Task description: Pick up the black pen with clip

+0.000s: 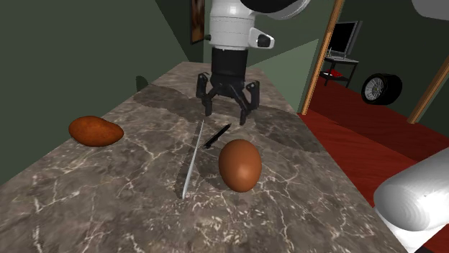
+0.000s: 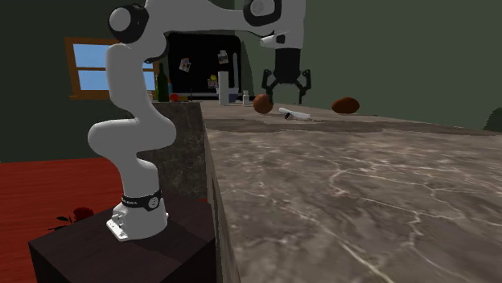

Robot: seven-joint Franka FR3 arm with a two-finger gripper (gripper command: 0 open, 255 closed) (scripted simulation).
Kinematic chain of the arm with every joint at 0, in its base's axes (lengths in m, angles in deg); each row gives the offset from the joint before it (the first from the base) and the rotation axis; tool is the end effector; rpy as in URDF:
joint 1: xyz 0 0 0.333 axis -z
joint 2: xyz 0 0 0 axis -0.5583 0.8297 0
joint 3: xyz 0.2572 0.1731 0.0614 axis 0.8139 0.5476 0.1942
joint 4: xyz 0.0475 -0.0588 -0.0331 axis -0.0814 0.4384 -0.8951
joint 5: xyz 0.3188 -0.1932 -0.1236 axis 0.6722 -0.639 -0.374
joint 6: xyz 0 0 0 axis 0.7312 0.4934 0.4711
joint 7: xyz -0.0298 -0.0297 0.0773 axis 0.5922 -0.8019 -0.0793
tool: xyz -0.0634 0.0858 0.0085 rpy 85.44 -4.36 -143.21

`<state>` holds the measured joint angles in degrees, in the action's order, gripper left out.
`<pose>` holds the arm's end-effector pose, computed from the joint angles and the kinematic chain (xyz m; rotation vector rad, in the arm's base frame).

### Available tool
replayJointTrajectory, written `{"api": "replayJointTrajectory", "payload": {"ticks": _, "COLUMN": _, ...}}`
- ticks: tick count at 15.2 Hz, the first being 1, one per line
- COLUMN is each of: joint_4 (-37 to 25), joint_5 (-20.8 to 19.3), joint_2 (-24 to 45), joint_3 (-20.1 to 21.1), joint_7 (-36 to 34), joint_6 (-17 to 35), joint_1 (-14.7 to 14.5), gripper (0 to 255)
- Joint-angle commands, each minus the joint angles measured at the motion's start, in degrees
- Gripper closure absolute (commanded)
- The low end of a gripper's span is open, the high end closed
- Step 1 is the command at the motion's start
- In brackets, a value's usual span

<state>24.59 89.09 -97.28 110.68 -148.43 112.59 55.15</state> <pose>0.4138 0.2615 0.5958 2.5707 -1.7970 -0.0546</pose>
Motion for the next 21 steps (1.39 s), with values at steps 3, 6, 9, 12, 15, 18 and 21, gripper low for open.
{"api": "replayJointTrajectory", "payload": {"ticks": 3, "joint_4": 1.63, "joint_5": -0.28, "joint_2": 0.91, "joint_3": 1.33, "joint_7": -1.94, "joint_6": 2.76, "joint_1": 0.29, "gripper": 0}}
{"api": "replayJointTrajectory", "payload": {"ticks": 6, "joint_4": 4.08, "joint_5": 0.01, "joint_2": 0.68, "joint_3": 1.57, "joint_7": -1.69, "joint_6": 5.03, "joint_1": 0.13, "gripper": 0}}
{"api": "replayJointTrajectory", "payload": {"ticks": 9, "joint_4": 4.52, "joint_5": 0.00, "joint_2": 0.72, "joint_3": 1.60, "joint_7": -1.60, "joint_6": 5.49, "joint_1": 0.14, "gripper": 255}}
{"api": "replayJointTrajectory", "payload": {"ticks": 12, "joint_4": 4.55, "joint_5": 0.03, "joint_2": 0.66, "joint_3": 1.55, "joint_7": -1.54, "joint_6": 5.46, "joint_1": 0.14, "gripper": 255}}
{"api": "replayJointTrajectory", "payload": {"ticks": 15, "joint_4": 4.63, "joint_5": 0.04, "joint_2": 0.64, "joint_3": 1.51, "joint_7": -1.49, "joint_6": 5.53, "joint_1": 0.15, "gripper": 255}}
{"api": "replayJointTrajectory", "payload": {"ticks": 18, "joint_4": 4.54, "joint_5": 0.05, "joint_2": 0.65, "joint_3": 1.62, "joint_7": -1.65, "joint_6": 5.46, "joint_1": 0.10, "gripper": 255}}
{"api": "replayJointTrajectory", "payload": {"ticks": 21, "joint_4": 2.11, "joint_5": -0.23, "joint_2": 0.86, "joint_3": 1.37, "joint_7": -1.89, "joint_6": 3.20, "joint_1": 0.25, "gripper": 255}}
